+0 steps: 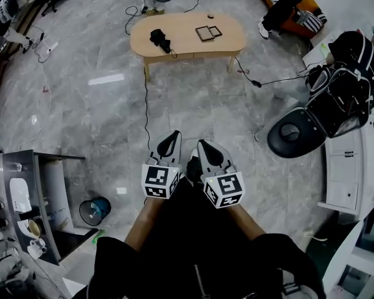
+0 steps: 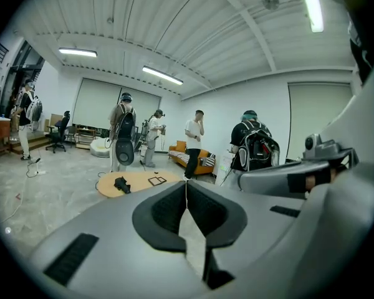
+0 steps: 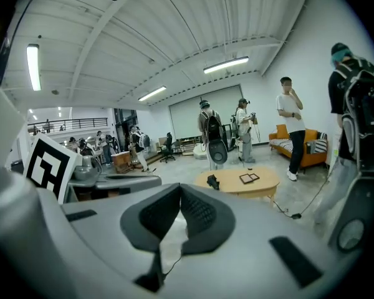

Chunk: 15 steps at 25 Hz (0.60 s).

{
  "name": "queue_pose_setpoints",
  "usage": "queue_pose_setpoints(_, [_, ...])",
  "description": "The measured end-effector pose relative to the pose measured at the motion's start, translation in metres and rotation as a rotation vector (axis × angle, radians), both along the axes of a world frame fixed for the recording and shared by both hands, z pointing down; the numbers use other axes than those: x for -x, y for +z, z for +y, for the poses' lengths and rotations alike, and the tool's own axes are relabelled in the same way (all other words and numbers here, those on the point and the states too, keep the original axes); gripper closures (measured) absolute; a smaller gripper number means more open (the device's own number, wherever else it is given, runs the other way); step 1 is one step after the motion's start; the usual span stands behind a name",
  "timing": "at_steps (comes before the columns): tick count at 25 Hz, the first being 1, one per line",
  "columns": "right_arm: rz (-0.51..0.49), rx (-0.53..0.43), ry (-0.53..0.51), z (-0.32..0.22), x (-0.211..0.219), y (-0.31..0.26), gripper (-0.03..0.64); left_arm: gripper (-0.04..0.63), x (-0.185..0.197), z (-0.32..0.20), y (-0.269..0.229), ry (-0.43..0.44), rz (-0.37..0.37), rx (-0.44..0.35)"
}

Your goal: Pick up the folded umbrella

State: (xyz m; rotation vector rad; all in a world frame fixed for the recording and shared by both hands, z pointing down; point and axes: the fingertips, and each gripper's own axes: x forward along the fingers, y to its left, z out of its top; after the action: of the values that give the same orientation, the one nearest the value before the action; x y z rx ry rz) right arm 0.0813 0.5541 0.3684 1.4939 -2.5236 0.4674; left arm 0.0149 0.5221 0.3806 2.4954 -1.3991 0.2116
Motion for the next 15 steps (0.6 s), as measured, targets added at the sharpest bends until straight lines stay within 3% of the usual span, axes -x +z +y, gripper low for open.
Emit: queue_pose_setpoints(15, [-0.026, 0.050, 0.004, -0.027, -0.006, 0.013, 0.606, 0.580, -0.003, -0.026, 0.009, -0.007, -0.009, 0.023])
